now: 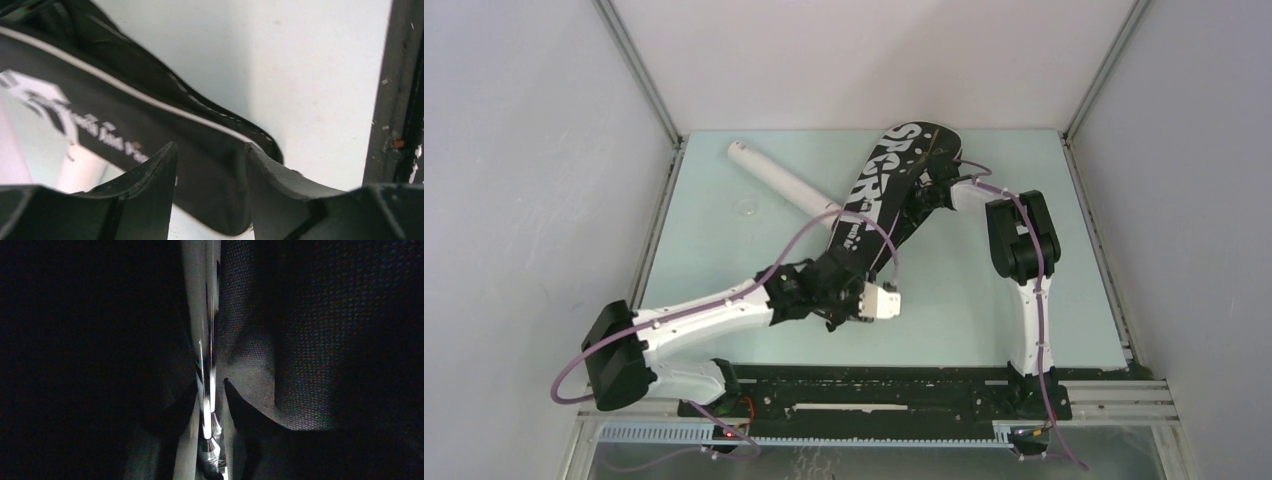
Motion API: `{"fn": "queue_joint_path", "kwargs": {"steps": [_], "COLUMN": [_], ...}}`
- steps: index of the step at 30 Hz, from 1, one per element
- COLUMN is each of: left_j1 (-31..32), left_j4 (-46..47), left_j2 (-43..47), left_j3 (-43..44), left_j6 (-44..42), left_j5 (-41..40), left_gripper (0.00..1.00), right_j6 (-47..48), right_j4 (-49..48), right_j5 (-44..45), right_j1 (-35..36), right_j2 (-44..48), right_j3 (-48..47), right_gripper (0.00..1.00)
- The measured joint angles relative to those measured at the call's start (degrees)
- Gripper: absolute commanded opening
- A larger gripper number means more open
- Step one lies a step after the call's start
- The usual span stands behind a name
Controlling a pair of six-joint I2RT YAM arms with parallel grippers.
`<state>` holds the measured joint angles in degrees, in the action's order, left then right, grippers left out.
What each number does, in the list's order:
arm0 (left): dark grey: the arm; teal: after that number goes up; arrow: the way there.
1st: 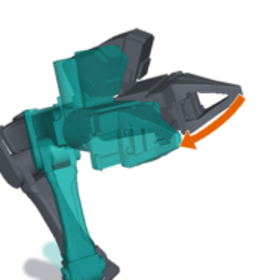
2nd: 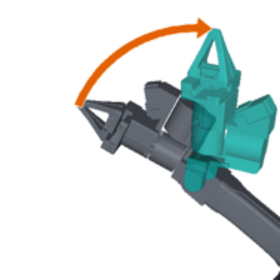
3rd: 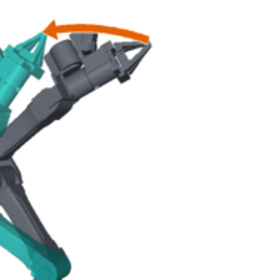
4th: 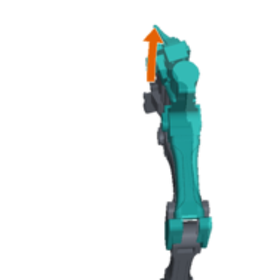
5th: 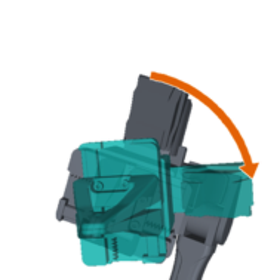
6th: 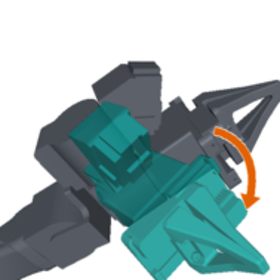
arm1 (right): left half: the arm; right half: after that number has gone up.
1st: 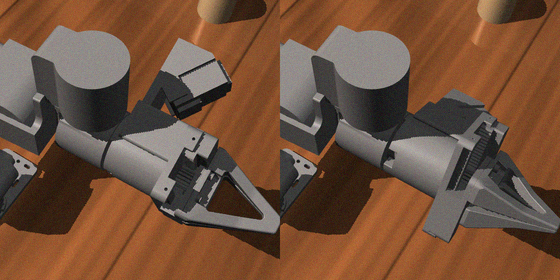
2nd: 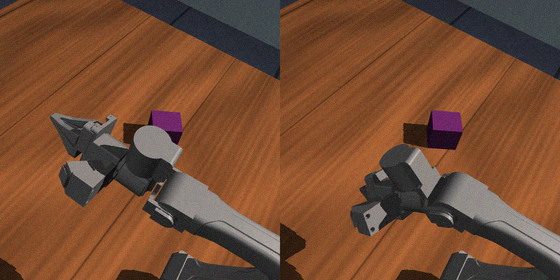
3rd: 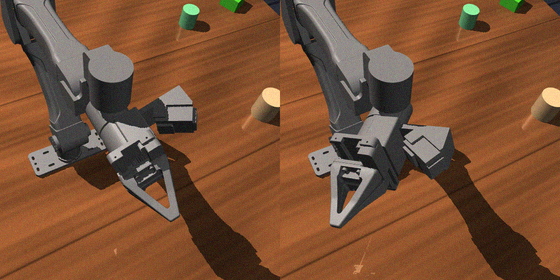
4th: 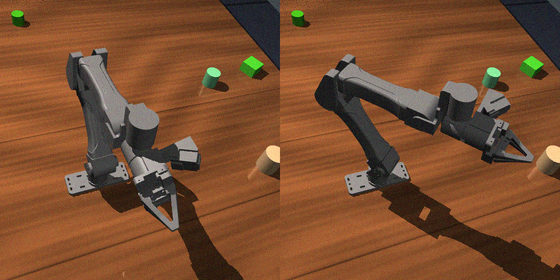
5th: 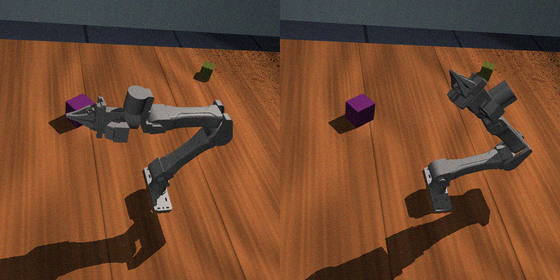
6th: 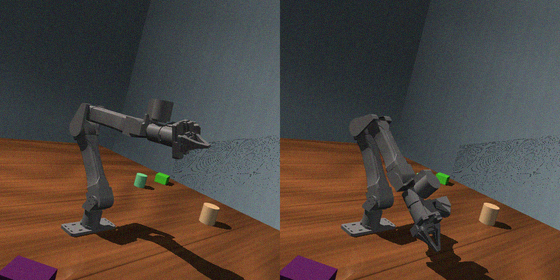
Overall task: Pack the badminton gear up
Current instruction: Place the racket in the racket bag.
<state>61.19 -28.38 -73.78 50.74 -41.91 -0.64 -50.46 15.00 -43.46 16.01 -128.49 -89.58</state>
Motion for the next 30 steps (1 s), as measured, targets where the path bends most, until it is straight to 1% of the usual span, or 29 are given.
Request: {"fn": "queue_joint_path", "kwargs": {"steps": [3, 5, 9, 13, 17, 20, 23, 27, 29, 30], "left_j1": [-3.6, -5.5, -6.6, -6.6, -6.6, -6.6, -6.6, -6.7, -6.7, -6.6], "left_j4": [-0.1, 0.4, 1.4, 3.2, 5.1, 7.0, 8.7, 10.1, 10.4, 10.5], "left_j2": [1.6, 2.7, 1.8, -4.6, -11.1, -12.9, -12.7, -12.8, -13.5, -14.1], "left_j3": [3.2, 4.7, 5.9, 6.5, 6.5, 6.4, 6.4, 6.4, 6.4, 6.3], "left_j6": [1.0, 2.0, 3.9, 6.2, 7.5, 7.5, 7.4, 6.9, 6.9, 6.8], "left_j5": [1.7, 2.7, 4.3, 5.0, 3.6, 2.3, 2.3, 2.0, 1.3, 1.2], "left_gripper": [0.76, 0.82, 0.84, 0.84, 0.82, 0.79, 0.73, 0.59, 0.53, 0.50], "right_j6": [1.4, 2.3, 3.7, 4.9, 6.1, 6.9, 7.6, 8.9, 9.8, 10.3], "right_j4": [0.1, 0.2, 0.4, 0.5, 0.6, 0.9, 1.1, 2.2, 3.0, 3.5], "right_j5": [-0.1, -0.1, -0.1, -0.3, -0.8, -1.2, -1.8, -2.1, -2.1, -2.0], "right_j1": [-0.2, -0.3, -0.3, -0.3, -0.5, -0.7, -0.7, -0.9, -1.0, -1.0], "right_j2": [0.0, 0.0, 0.0, 0.0, 0.0, 0.0, -0.1, -0.3, -0.3, -0.3], "right_j3": [0.0, 0.0, 0.1, 0.1, 0.1, 0.1, 0.1, 0.1, 0.0, 0.0], "right_gripper": [0.33, 0.35, 0.37, 0.39, 0.39, 0.39, 0.39, 0.40, 0.49, 0.63]}}
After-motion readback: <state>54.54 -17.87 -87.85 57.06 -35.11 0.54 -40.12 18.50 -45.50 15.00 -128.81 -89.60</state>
